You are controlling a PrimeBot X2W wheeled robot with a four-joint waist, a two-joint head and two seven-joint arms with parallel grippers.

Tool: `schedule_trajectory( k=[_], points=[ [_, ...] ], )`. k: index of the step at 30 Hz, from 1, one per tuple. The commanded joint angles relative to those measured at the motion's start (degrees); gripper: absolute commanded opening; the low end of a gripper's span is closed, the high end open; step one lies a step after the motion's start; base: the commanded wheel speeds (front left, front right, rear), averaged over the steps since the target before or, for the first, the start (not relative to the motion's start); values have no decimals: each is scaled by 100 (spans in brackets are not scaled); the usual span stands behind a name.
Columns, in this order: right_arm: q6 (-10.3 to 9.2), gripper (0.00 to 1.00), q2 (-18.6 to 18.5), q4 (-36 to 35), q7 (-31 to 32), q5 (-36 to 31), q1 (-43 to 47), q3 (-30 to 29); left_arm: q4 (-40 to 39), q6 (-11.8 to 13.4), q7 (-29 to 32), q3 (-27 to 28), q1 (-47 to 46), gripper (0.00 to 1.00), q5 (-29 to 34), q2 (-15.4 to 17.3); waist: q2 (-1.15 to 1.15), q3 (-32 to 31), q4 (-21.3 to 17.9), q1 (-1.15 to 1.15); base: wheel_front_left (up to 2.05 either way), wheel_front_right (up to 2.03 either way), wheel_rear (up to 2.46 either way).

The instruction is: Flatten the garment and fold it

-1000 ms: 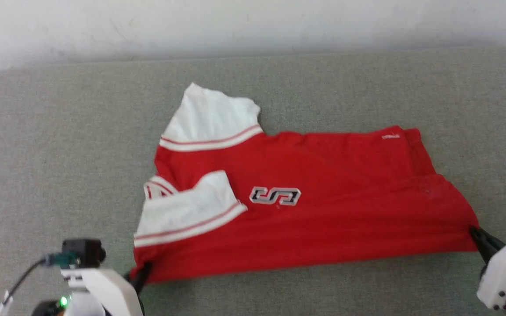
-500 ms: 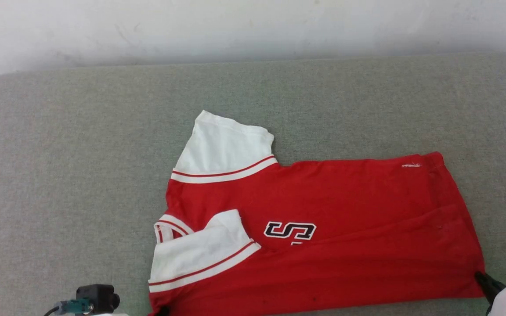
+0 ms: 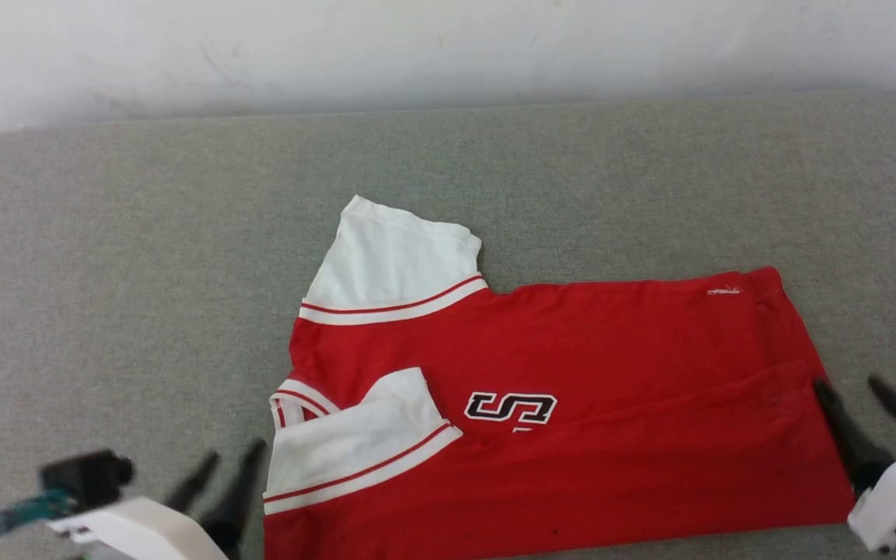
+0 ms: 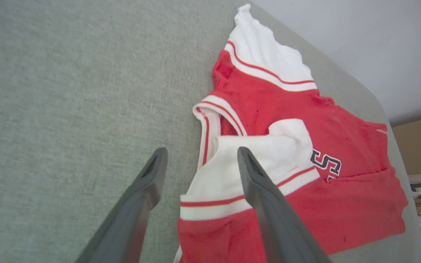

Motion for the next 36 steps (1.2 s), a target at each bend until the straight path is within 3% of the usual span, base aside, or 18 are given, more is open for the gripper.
schedule_trajectory(
  k=[1,5,8,14,20,23,36],
  points=[
    [-5,100,-22,-211,-278,-42,-172,33,-193,-3,-190,210,-137,100,106,128,-1,60,-43,0,0,0,0],
    [-5,100,-23,-485,-880,-415,-391,119,-418,200,-796,572,-770,100,775,354,-1,274,-118,0,0,0,0],
    [-5,100,51,-540,-1250,-668,-628,229,-317,177,-1146,483,-1537,100,1406,528,-1,524,-194,0,0,0,0],
    [-5,100,138,-382,-1643,-948,-1100,654,330,-326,-1316,-3,-3334,100,2010,633,-1,1068,-403,0,0,0,0],
    [-5,100,216,-87,-1853,-981,-1400,955,1355,-1039,-215,-714,-4604,100,1996,742,-1,1495,-624,0,0,0,0],
    [-5,100,247,48,-1936,-990,-1482,1035,1810,-1254,531,-992,-4976,100,1913,794,-1,1658,-725,0,0,0,0],
    [-5,100,288,234,-2027,-1010,-1756,1150,2654,-1387,2509,-1320,-5543,100,1291,826,-1,2172,-953,0,0,0,0]
  ],
)
